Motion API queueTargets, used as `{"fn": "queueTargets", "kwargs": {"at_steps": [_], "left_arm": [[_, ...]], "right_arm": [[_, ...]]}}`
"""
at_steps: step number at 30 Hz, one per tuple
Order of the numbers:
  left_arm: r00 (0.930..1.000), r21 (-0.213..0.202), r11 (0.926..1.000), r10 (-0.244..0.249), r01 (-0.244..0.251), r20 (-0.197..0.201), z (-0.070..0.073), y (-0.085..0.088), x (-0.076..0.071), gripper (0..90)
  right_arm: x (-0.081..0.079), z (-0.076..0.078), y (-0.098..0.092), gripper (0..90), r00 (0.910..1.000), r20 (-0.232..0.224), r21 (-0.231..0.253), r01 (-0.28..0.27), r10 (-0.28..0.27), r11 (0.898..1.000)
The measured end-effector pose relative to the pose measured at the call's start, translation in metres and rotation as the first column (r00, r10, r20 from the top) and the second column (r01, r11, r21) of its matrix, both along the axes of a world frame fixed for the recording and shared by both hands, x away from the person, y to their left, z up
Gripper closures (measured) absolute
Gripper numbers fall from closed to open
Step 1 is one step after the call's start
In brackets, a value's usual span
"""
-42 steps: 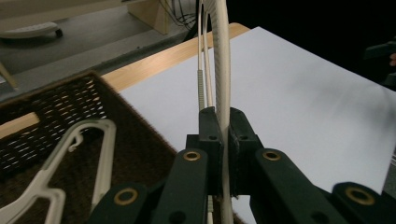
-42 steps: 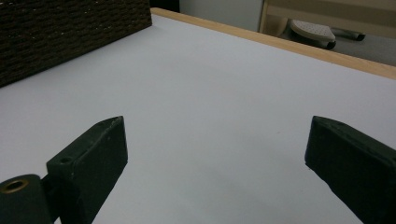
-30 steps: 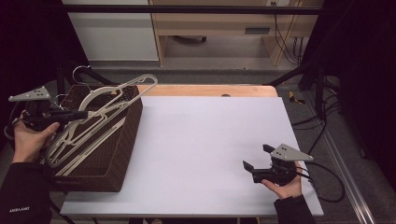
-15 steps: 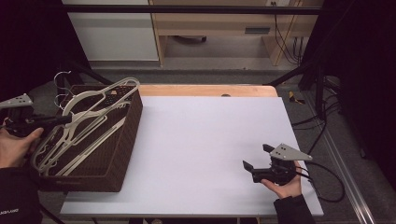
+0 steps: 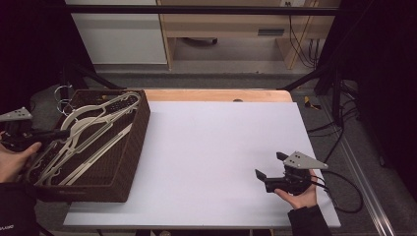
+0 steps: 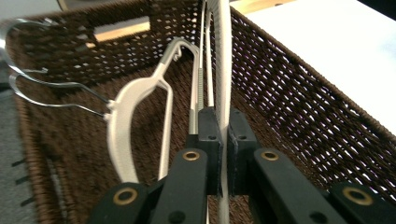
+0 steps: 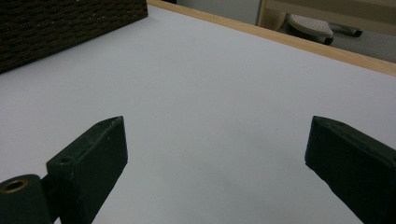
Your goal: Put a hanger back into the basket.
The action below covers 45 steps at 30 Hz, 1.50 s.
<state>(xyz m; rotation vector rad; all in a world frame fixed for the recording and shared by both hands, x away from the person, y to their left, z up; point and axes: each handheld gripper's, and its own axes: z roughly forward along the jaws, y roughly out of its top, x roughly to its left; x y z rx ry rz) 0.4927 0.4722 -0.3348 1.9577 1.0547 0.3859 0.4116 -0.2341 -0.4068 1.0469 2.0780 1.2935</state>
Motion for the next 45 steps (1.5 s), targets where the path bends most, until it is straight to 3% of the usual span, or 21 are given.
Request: {"fn": "queueTargets", "kwargs": {"at_steps": [5, 9, 12, 14, 17, 22, 27, 30, 34, 39, 42, 45], "left_arm": [[0.9984, 0.012, 0.9999, -0.005, 0.005, -0.056, -0.017, -0.011, 0.006, 85.9], [0.9942, -0.015, 0.9999, 0.005, -0.006, -0.107, -0.031, -0.015, 0.009, 84.9], [0.9854, 0.007, 0.9996, 0.028, -0.027, -0.168, -0.043, -0.016, 0.013, 84.2], [0.9766, 0.047, 0.9971, 0.068, -0.060, -0.204, -0.049, -0.018, 0.014, 83.7], [0.9716, 0.064, 0.9899, 0.136, -0.126, -0.193, -0.048, -0.013, 0.012, 82.9], [0.9630, 0.110, 0.9680, 0.239, -0.226, -0.125, -0.038, -0.011, 0.005, 67.9], [0.9617, 0.003, 0.9617, 0.274, -0.274, -0.008, -0.020, -0.016, -0.009, 57.1], [0.9660, -0.041, 0.9672, 0.253, -0.251, 0.054, -0.012, -0.027, -0.017, 49.4], [0.9693, -0.067, 0.9760, 0.214, -0.207, 0.121, -0.006, -0.048, -0.027, 40.3], [0.9755, -0.121, 0.9845, 0.146, -0.127, 0.165, -0.006, -0.079, -0.037, 30.3], [0.9768, -0.143, 0.9847, 0.124, -0.099, 0.175, -0.007, -0.092, -0.041, 22.2], [0.9787, -0.166, 0.9851, 0.075, -0.043, 0.191, -0.011, -0.117, -0.048, 15.4]], "right_arm": [[0.000, 0.000, 0.000, 6.2, 1.0000, 0.002, 0.002, 0.001, -0.001, 1.000], [0.000, 0.001, -0.001, 6.1, 1.0000, 0.005, 0.004, 0.002, -0.002, 1.000], [0.000, 0.001, -0.001, 6.1, 1.0000, 0.004, 0.005, 0.002, -0.002, 1.000], [-0.001, 0.001, -0.001, 6.1, 1.0000, 0.004, 0.006, 0.004, -0.004, 1.000], [-0.001, 0.002, -0.002, 6.1, 1.0000, 0.006, 0.008, 0.006, -0.006, 1.000], [-0.001, 0.002, -0.002, 6.0, 1.0000, 0.004, 0.007, 0.005, -0.005, 1.000], [-0.001, 0.003, -0.003, 6.0, 0.9999, 0.008, 0.009, 0.006, -0.006, 1.000], [-0.001, 0.003, -0.003, 5.9, 0.9999, 0.012, 0.010, 0.008, -0.009, 1.000], [-0.002, 0.004, -0.004, 5.9, 0.9999, 0.014, 0.016, 0.009, -0.009, 1.000], [-0.002, 0.004, -0.005, 5.7, 0.9998, 0.020, 0.023, 0.010, -0.010, 1.000], [-0.002, 0.005, -0.006, 5.6, 0.9996, 0.025, 0.027, 0.009, -0.010, 1.000], [-0.002, 0.005, -0.006, 5.6, 0.9997, 0.024, 0.031, 0.009, -0.010, 0.999]]}}
